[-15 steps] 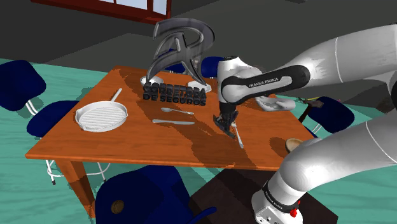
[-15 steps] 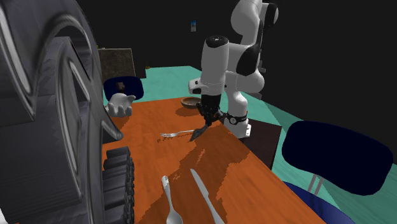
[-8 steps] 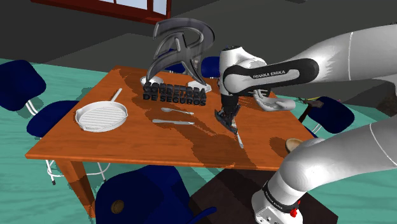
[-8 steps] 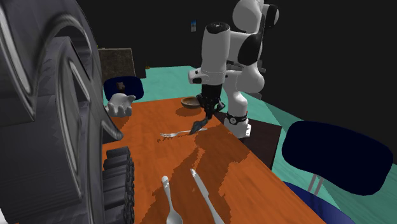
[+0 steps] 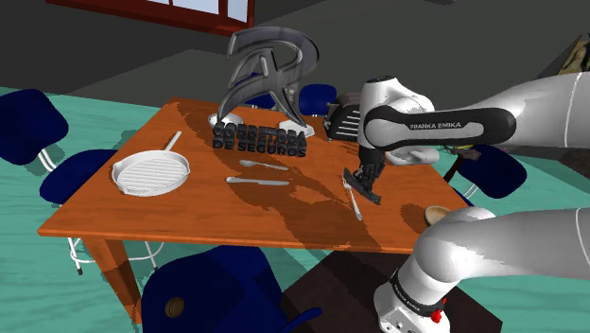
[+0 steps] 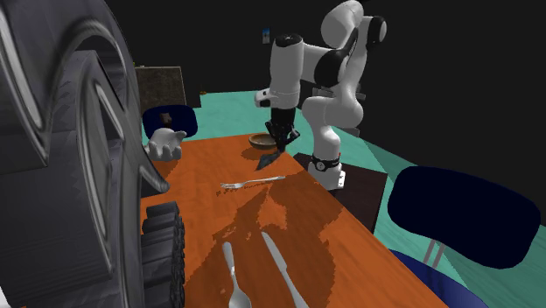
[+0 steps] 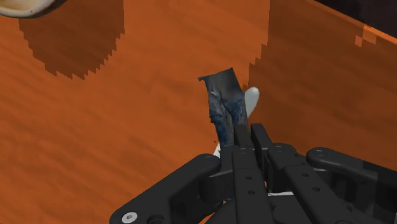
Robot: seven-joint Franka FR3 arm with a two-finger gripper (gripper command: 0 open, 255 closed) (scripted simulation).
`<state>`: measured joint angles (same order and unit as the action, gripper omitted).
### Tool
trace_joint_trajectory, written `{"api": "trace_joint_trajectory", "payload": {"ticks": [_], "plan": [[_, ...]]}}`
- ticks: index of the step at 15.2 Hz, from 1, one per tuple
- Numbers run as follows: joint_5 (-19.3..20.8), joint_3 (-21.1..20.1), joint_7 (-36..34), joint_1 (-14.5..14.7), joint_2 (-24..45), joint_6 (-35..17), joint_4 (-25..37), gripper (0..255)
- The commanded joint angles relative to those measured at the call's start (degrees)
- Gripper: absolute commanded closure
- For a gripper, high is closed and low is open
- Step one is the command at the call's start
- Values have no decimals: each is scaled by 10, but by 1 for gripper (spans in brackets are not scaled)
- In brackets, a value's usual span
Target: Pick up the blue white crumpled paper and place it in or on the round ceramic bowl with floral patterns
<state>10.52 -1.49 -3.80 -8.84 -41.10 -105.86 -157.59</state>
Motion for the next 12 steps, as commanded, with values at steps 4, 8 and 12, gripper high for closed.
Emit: {"api": "trace_joint_trajectory", "payload": {"ticks": [4,8,12], "plan": [[51,52,66,-42,-102,33,-56,255],[105,102,126,-88,-169,55,-87,255],[167,158,194,-144,-219,70,-106,255]]}}
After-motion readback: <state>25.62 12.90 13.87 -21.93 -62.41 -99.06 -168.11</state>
